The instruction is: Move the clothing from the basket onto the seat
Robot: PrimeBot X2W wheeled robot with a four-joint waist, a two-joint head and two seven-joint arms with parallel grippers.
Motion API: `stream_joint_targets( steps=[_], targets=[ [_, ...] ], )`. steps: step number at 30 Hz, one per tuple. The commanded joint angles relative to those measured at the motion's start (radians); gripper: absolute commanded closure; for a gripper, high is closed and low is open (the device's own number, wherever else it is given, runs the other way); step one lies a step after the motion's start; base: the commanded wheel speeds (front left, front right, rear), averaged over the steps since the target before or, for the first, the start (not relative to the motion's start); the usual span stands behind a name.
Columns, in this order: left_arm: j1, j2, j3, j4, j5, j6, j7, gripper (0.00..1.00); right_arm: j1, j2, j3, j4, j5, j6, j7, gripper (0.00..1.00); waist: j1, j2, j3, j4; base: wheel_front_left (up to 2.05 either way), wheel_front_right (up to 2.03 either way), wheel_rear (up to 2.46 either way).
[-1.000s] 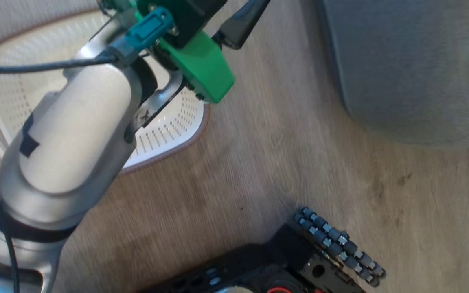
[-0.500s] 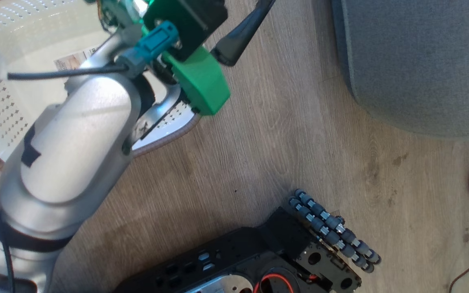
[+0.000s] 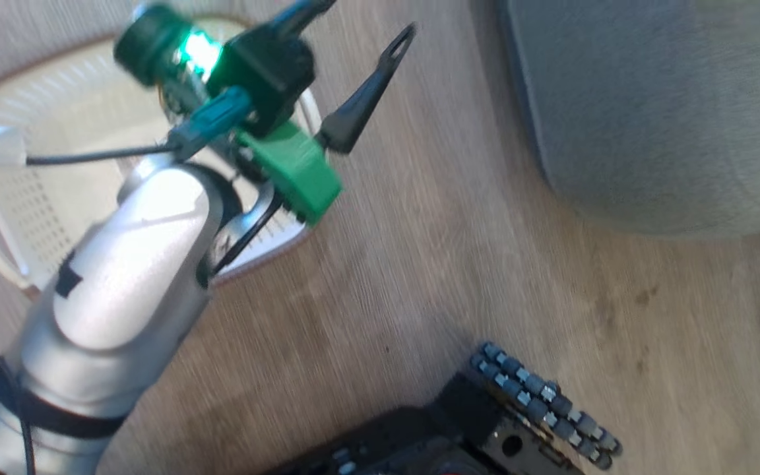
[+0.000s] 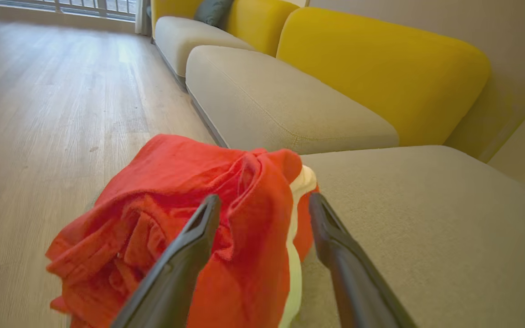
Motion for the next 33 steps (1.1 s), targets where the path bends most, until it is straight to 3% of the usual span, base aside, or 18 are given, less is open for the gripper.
stream_joint_targets(
  steps=[1,9,14,20,26,33],
  targets=[
    [0.020,0.008,0.033,-0.021,-0.014,0.006,-0.020,0.00,0.069,-0.043,0.005,-0.037,-0.013,0.000,-0.006,0.00,0.0001,0.0000,-0.092,0.003,0.00,0.00,0.00],
    [0.176,-0.005,0.112,0.113,-0.105,0.056,-0.169,0.00,0.346,-0.017,0.075,-0.290,-0.013,0.000,-0.006,0.00,0.0001,0.0000,-0.295,0.068,0.00,0.00,0.00],
    [0.268,-0.019,0.157,0.188,-0.152,0.087,-0.250,0.00,0.515,0.057,0.116,-0.451,-0.074,0.000,-0.006,0.00,0.0001,0.0000,-0.386,0.153,0.00,0.00,0.00],
    [0.340,-0.045,0.227,0.286,-0.188,0.115,-0.303,0.00,0.682,0.189,0.135,-0.598,-0.148,0.000,-0.006,0.00,0.0001,0.0000,-0.453,0.289,0.00,0.00,0.00],
    [0.393,-0.060,0.314,0.339,-0.159,0.126,-0.314,0.00,0.778,0.288,0.118,-0.641,-0.235,0.000,-0.006,0.00,0.0001,0.0000,-0.519,0.377,0.00,0.00,0.00],
    [0.513,-0.099,0.437,0.354,-0.092,0.112,-0.315,0.00,0.877,0.380,0.110,-0.608,-0.316,0.000,-0.006,0.00,0.0001,0.0000,-0.609,0.402,0.00,0.00,0.00]
  ],
)
